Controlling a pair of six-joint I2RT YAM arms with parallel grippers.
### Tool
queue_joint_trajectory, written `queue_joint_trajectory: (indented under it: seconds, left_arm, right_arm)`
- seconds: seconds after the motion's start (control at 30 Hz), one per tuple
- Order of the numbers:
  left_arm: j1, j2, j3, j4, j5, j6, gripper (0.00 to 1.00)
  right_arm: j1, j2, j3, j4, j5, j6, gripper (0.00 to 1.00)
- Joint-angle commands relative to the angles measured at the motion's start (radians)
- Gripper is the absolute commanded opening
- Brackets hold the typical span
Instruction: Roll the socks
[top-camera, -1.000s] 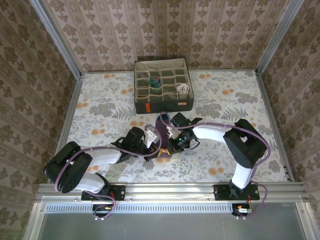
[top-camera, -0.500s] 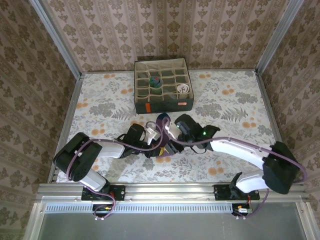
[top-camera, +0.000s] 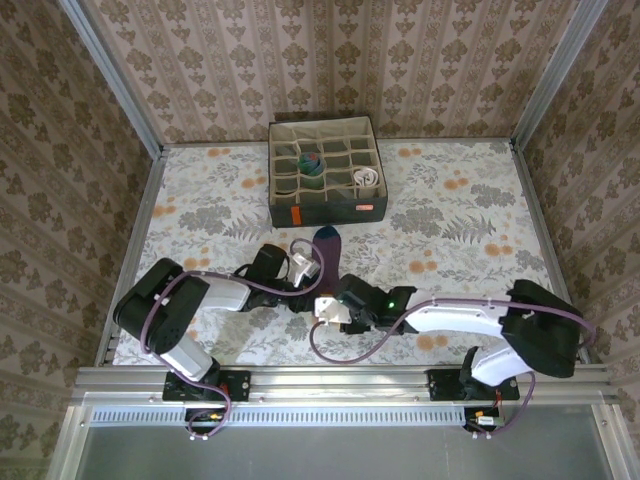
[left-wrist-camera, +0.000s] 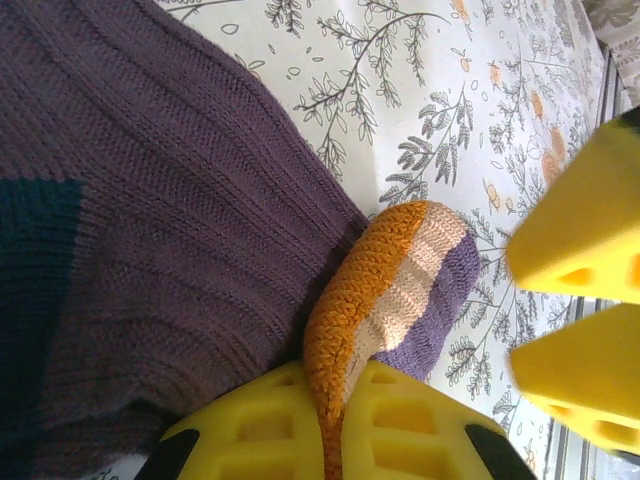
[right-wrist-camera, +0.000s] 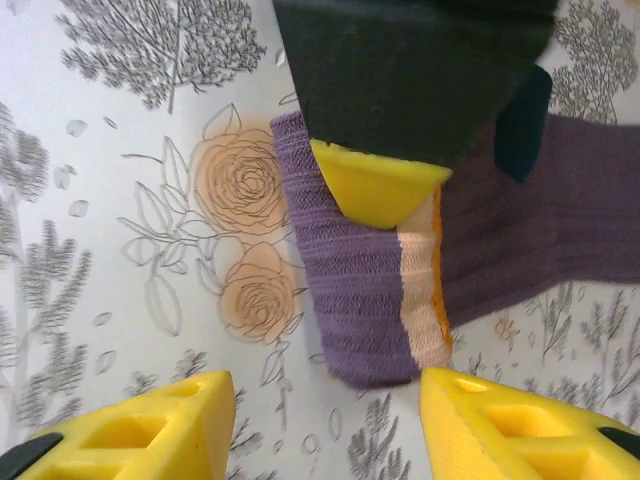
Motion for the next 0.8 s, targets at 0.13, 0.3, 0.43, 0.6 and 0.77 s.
queue_joint_trajectory:
  seconds: [0.13, 0.3, 0.43, 0.6, 0.77]
  left_arm:
    - [0.006, 0.056, -0.03, -0.138, -0.021, -0.009, 0.0]
    - [0.012, 0.056, -0.031, -0.15, -0.003, -0.004, 0.0]
    - [0.016, 0.062, -0.03, -0.151, 0.014, -0.004, 0.0]
    - [0.03, 0.017, -0.051, -0.113, 0.002, -0.029, 0.0]
    - [0.076, -0.076, -0.067, -0.081, -0.031, -0.078, 0.11]
  right_arm:
    - [0.003, 0.121, 0.046, 0.071, 0.084, -0.132, 0.52]
    - [0.003, 0.172, 0.053, 0.105, 0.129, -0.186, 0.52]
    - [0.003, 0.198, 0.07, 0.095, 0.119, -0.205, 0.44]
    - [0.002, 0.225, 0.183, -0.131, 0.063, -0.115, 0.08]
    - [-0.022, 0.287, 0.354, -0.466, -0.14, 0.036, 0.0]
